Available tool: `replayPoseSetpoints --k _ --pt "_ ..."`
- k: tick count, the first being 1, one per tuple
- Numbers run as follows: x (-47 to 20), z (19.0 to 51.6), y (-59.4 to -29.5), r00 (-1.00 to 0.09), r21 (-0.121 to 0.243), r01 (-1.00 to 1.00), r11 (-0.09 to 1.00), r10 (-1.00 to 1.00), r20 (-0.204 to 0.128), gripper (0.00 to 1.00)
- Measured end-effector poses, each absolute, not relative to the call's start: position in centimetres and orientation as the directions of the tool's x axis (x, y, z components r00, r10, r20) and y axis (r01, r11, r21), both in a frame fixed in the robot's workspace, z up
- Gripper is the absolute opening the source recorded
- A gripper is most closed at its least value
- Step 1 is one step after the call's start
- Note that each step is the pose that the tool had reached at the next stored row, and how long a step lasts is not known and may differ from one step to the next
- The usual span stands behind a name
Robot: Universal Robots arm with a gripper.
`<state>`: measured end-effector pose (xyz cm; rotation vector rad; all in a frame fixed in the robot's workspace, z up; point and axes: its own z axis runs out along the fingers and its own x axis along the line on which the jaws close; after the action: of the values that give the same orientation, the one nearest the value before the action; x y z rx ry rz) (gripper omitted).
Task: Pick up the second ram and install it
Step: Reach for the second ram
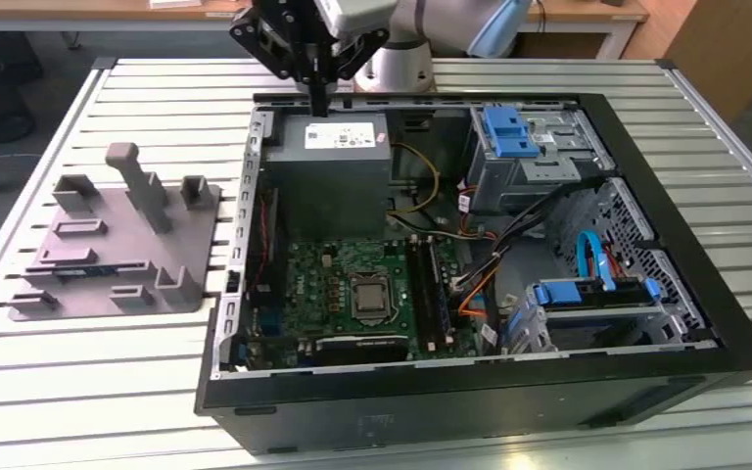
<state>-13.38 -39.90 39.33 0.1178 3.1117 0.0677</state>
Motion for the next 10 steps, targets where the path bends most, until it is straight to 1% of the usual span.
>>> replayPoseSetpoints --k 10 --pt "-17.9 39.3 -39.9 -0.997 0.045 0.075 0.996 0.076 -0.028 0.10"
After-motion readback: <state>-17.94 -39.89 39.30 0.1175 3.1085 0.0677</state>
